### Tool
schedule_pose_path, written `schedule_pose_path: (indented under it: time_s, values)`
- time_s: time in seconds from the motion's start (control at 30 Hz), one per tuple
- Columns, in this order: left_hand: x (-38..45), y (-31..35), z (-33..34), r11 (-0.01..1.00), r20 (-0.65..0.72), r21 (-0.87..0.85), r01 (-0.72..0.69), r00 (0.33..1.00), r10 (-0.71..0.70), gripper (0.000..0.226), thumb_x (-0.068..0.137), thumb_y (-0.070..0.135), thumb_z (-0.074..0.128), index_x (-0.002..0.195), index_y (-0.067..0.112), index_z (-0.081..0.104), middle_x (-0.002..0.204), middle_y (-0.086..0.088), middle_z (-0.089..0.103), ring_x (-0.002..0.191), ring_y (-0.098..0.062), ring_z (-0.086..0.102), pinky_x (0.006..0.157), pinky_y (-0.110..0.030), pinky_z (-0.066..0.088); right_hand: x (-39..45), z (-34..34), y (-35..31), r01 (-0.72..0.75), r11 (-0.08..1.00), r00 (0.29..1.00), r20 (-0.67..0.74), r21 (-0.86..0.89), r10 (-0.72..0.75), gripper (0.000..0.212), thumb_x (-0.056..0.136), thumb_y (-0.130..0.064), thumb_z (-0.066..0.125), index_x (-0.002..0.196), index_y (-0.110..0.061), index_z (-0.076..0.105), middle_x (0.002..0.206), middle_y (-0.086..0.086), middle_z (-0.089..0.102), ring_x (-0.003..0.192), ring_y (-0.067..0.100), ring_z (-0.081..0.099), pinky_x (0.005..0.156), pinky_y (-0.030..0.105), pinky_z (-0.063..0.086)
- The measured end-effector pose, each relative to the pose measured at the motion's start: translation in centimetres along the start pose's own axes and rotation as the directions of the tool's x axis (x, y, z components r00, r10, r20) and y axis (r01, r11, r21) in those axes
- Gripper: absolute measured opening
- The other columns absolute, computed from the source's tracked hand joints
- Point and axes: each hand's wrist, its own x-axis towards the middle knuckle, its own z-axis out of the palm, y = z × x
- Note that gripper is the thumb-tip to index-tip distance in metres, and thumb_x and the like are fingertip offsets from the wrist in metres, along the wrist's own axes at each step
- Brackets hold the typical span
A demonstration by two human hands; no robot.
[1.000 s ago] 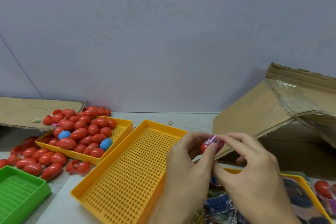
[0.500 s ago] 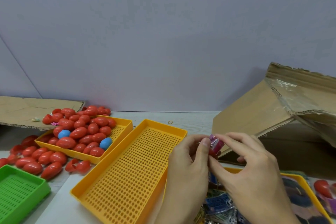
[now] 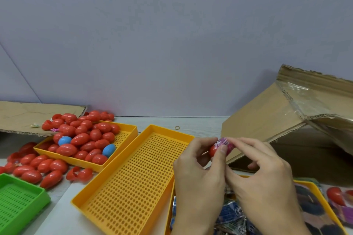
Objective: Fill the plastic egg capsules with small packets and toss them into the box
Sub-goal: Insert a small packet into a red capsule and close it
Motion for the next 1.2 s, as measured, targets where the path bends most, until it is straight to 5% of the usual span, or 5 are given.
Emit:
schedule_pose_path:
  time_s: [0.3,0.5,0.83,0.97,1.2]
  values:
    - [0.0,0.3,-0.3,0.993,0.057,-0.031,0.113,0.992,-0.111,0.01,0.085,0.021,0.075,0.094,0.018,0.075,0.086,-0.002,0.077,0.083,-0.018,0.075,0.077,-0.039,0.061,-0.1,-0.3,0.0,0.019,0.998,0.999,0.039,0.055,-0.021,0.057,0.065,-0.018,0.084,0.112,-0.044,0.066,0.104,-0.03,0.057,0.094,-0.012,0.051,0.073,0.004,0.043]
    - [0.3,0.3,-0.6,0.99,0.059,-0.019,0.14,0.989,-0.139,0.008,0.085,0.02,0.075,0.09,0.014,0.076,0.081,-0.003,0.077,0.078,-0.018,0.075,0.075,-0.039,0.062,-0.3,0.1,0.4,-0.005,1.0,0.999,0.046,0.027,0.003,0.054,0.065,-0.015,0.086,0.116,-0.027,0.073,0.105,-0.03,0.057,0.089,-0.018,0.048,0.072,-0.002,0.038]
    - [0.5,0.3,-1.2,0.986,0.15,-0.045,0.164,0.976,-0.155,0.016,0.093,0.023,0.065,0.09,0.014,0.078,0.081,-0.009,0.076,0.081,-0.028,0.074,0.077,-0.046,0.061,-0.2,-0.4,0.2,0.024,0.996,0.994,0.101,0.091,-0.033,0.057,0.067,-0.014,0.087,0.119,-0.029,0.071,0.109,-0.029,0.06,0.092,-0.001,0.061,0.076,0.003,0.046]
    - [0.6,0.5,-1.3,0.975,0.192,-0.06,0.212,0.961,-0.197,0.021,0.095,0.024,0.061,0.089,0.012,0.077,0.078,-0.01,0.075,0.076,-0.029,0.074,0.071,-0.038,0.062,-0.1,-0.4,0.3,0.035,0.994,0.992,0.119,0.108,-0.048,0.055,0.069,-0.013,0.086,0.119,-0.028,0.07,0.111,-0.029,0.06,0.103,-0.007,0.058,0.086,0.002,0.044]
    - [0.4,0.4,-1.5,0.978,0.253,0.092,0.186,0.946,-0.203,0.025,0.095,0.032,0.063,0.082,0.012,0.071,0.077,-0.015,0.071,0.071,-0.027,0.068,0.066,-0.047,0.054,0.0,-0.8,0.2,0.024,0.985,0.982,0.179,0.171,-0.055,0.054,0.068,-0.023,0.079,0.113,-0.049,0.064,0.111,-0.028,0.06,0.106,-0.007,0.058,0.084,0.003,0.044]
